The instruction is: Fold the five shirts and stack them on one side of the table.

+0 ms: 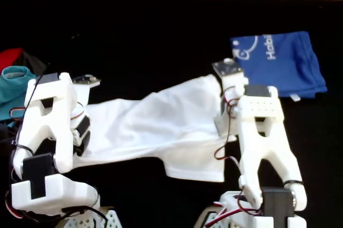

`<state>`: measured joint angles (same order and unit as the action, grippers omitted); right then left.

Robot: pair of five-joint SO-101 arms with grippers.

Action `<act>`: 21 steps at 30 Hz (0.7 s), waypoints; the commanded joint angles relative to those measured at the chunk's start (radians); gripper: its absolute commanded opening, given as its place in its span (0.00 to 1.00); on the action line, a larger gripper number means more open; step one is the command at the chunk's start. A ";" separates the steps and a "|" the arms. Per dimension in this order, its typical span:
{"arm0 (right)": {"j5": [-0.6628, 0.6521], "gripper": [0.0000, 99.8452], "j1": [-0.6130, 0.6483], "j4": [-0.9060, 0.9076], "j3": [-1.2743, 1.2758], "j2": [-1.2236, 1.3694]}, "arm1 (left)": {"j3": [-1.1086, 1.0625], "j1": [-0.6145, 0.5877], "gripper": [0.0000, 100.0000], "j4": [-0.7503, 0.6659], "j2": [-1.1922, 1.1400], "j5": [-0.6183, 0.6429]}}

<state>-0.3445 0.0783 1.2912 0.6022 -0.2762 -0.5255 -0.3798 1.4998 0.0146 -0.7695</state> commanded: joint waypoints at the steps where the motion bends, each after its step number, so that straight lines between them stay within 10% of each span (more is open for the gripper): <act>1: -0.011 0.01 -0.016 -0.005 0.001 -0.028 | 0.005 -0.010 0.01 0.005 0.038 -0.011; 15: -0.002 0.16 0.088 0.125 -0.062 -0.041 | 0.375 -0.174 0.16 0.091 0.033 -0.055; 21: 0.069 0.00 0.114 0.077 -0.285 0.001 | 0.372 -0.081 0.01 0.006 0.015 0.066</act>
<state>-0.3168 0.1611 1.3986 0.4442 -0.2762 -0.1634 -0.5194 1.5673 0.0146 -0.7864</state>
